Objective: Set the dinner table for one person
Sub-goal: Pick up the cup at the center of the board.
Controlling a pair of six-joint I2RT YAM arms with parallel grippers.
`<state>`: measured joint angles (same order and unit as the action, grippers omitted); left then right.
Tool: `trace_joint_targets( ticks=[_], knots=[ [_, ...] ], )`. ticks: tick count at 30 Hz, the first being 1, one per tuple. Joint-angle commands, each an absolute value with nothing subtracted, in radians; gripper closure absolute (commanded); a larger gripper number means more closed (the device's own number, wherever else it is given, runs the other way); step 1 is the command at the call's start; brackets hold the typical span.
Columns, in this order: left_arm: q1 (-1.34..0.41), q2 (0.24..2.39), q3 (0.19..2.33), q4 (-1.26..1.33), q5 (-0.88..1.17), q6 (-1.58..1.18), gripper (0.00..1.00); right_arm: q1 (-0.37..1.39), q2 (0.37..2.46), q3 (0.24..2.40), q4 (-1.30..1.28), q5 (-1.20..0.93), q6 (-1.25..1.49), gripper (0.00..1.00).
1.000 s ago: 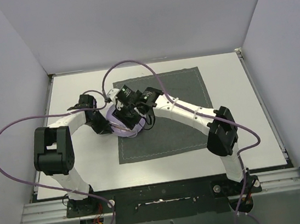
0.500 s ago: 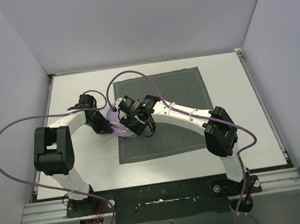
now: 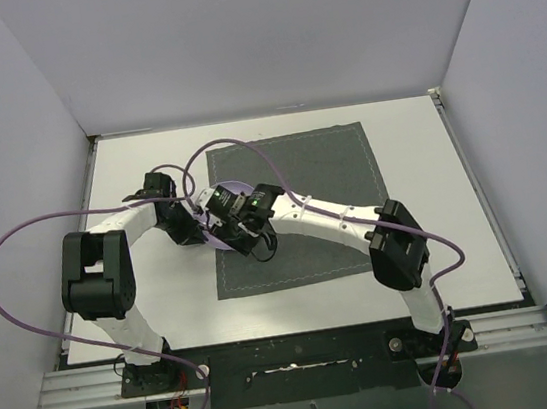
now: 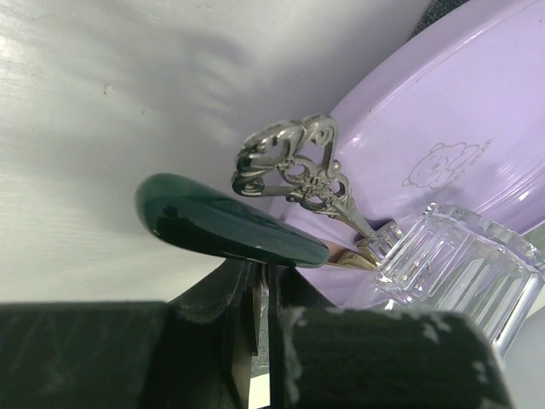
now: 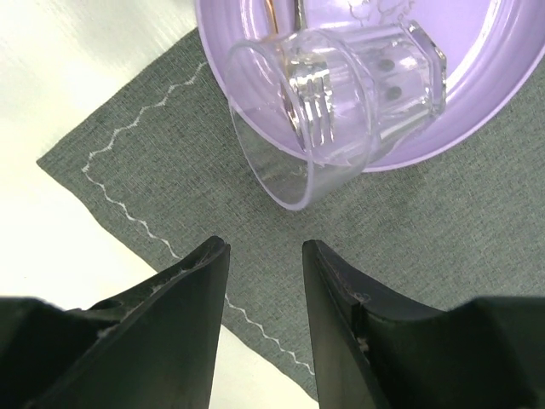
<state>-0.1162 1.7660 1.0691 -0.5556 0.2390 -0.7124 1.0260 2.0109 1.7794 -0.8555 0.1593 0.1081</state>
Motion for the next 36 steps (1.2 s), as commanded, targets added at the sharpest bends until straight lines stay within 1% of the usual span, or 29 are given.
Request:
trace_joint_targets(
  ticks=[1, 6, 11, 24, 29, 31, 36],
  knots=[
    [-0.111, 1.756, 1.068, -0.534, 0.245, -0.683, 1.0, 1.045, 2.049, 1.848, -0.82, 0.202, 0.094, 0.6],
    [-0.104, 1.756, 1.062, -0.528, 0.25, -0.678, 1.0, 1.048, 2.095, 1.871, -0.816, 0.234, 0.087, 0.6],
    [-0.095, 1.752, 1.059, -0.527, 0.254, -0.671, 1.0, 1.048, 2.154, 1.919, -0.848, 0.327, 0.072, 0.61],
    [-0.079, 1.756, 1.052, -0.519, 0.267, -0.662, 1.0, 1.053, 2.165, 1.924, -0.867, 0.56, 0.089, 0.66],
    [-0.079, 1.755, 1.051, -0.516, 0.269, -0.662, 1.0, 1.06, 2.149, 1.899, -0.833, 0.579, 0.096, 0.68],
    [-0.079, 1.752, 1.051, -0.517, 0.27, -0.662, 1.0, 1.065, 2.142, 1.889, -0.815, 0.594, 0.1, 0.7],
    [-0.078, 1.752, 1.052, -0.522, 0.269, -0.66, 1.0, 1.066, 2.136, 1.875, -0.786, 0.579, 0.109, 0.71]
  ],
)
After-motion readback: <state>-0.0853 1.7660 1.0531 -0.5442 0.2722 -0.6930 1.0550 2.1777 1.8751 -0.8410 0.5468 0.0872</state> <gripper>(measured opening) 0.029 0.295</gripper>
